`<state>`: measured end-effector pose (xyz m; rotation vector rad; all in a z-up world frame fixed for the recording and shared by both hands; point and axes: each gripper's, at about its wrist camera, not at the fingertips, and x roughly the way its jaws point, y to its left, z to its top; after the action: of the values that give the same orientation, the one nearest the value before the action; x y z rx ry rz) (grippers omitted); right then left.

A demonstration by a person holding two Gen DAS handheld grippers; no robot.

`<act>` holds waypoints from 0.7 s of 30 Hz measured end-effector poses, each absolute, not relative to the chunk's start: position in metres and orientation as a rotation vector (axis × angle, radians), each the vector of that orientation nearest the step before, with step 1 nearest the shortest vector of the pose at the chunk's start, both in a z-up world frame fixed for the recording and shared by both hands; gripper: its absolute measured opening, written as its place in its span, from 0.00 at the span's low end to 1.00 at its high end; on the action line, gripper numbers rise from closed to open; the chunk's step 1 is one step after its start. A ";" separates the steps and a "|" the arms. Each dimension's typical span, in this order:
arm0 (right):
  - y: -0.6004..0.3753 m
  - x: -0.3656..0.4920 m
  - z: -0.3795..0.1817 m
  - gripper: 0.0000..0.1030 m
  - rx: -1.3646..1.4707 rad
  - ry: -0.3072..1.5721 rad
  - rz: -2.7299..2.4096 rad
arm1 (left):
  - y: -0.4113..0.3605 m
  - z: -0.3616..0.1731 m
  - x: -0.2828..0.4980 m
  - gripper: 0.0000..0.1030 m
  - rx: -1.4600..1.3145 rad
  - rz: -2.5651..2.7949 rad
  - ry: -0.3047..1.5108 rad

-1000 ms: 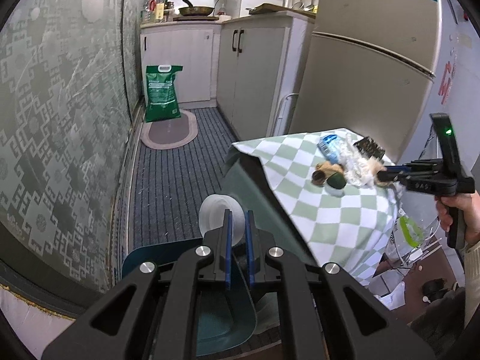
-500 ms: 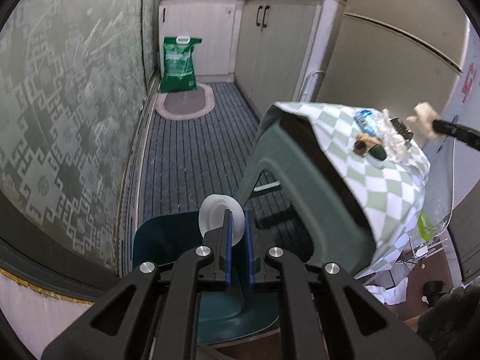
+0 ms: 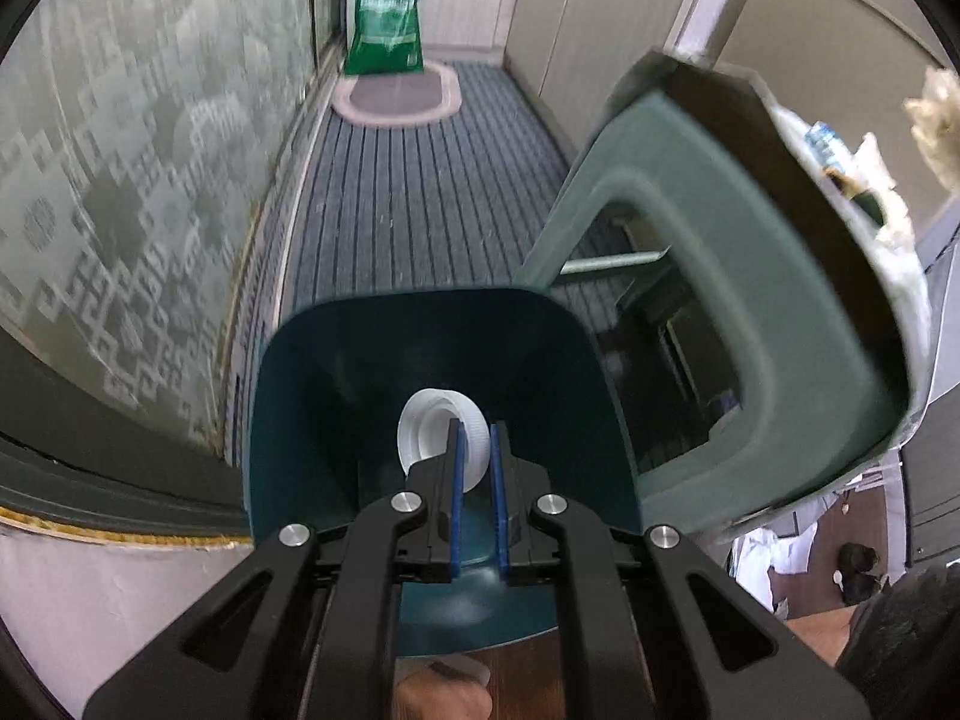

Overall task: Collect trash
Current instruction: 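Carry the cup and tissue over the teal bin with both tools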

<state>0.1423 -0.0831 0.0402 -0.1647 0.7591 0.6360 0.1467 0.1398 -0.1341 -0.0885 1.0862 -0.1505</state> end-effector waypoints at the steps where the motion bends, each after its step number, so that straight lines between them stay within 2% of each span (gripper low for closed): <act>1: -0.075 0.142 0.036 0.05 -0.175 0.768 0.648 | 0.141 -0.142 0.148 0.09 -0.086 -0.150 1.106; 18: 0.005 0.139 0.000 0.05 -0.223 0.864 0.753 | 0.160 -0.224 0.155 0.09 -0.138 -0.158 1.315; 21: 0.015 0.138 -0.006 0.05 -0.243 0.881 0.760 | 0.163 -0.230 0.157 0.13 -0.140 -0.151 1.328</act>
<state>0.1384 0.0151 -0.0059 -0.2432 0.8807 0.7598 0.1568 0.1632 -0.2298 -0.1395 1.3283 -0.1510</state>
